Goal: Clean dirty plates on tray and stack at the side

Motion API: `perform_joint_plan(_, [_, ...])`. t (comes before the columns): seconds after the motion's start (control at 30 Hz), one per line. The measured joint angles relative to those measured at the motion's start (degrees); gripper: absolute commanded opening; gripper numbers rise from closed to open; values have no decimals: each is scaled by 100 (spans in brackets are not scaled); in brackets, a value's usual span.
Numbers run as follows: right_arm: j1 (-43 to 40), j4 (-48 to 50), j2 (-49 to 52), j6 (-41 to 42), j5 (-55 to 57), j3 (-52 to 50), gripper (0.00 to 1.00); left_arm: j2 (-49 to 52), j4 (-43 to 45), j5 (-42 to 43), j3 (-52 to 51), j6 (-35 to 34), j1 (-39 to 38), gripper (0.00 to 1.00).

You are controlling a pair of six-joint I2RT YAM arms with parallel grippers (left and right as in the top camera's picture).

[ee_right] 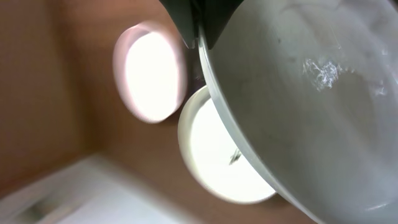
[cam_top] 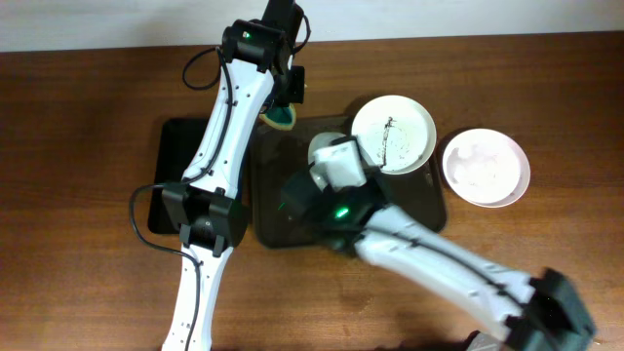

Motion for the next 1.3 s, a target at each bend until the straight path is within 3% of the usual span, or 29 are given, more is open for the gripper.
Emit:
perform_joint_plan(0.13, [-2459,79,-1246,-28,-2498,17,4,0,7,2,0,0,11,0])
perform_joint_plan(0.2, [-4035,76,-1373,-219,-3626,44,4,0,-2,2,0,0,9,0])
perform_joint_plan(0.33, [-6363,160,-743,-407,-4653,48,4,0,2,2,0,0,9,0])
perform_joint_plan(0.47, [-7263,551,420,-439,-4854,52,4,0,0,2,0,0,9,0])
perform_joint_plan(0.6, [-7353,750,1128,-470,-5082,50,49,0,-2,2,0,0,9,0])
perform_joint_plan(0.83, [-7138,577,1128,-1174,-6802,581,50,0,0,2,0,0,9,0])
perform_joint_plan(0.93, [-6461,605,1121,-1351,-7077,654,49,0,2,2,0,0,9,0])
perform_joint_plan(1.0, [-5689,745,1123,-1298,-7025,640,39,0,0,2,0,0,9,0])
perform_joint_plan(1.23, [-4697,1189,1989,-166,-5939,634,28,0,-2,2,0,0,11,0])
perform_joint_plan(1.3, [-4636,1193,2319,-111,-5912,634,4,0,-2,2,0,0,9,0])
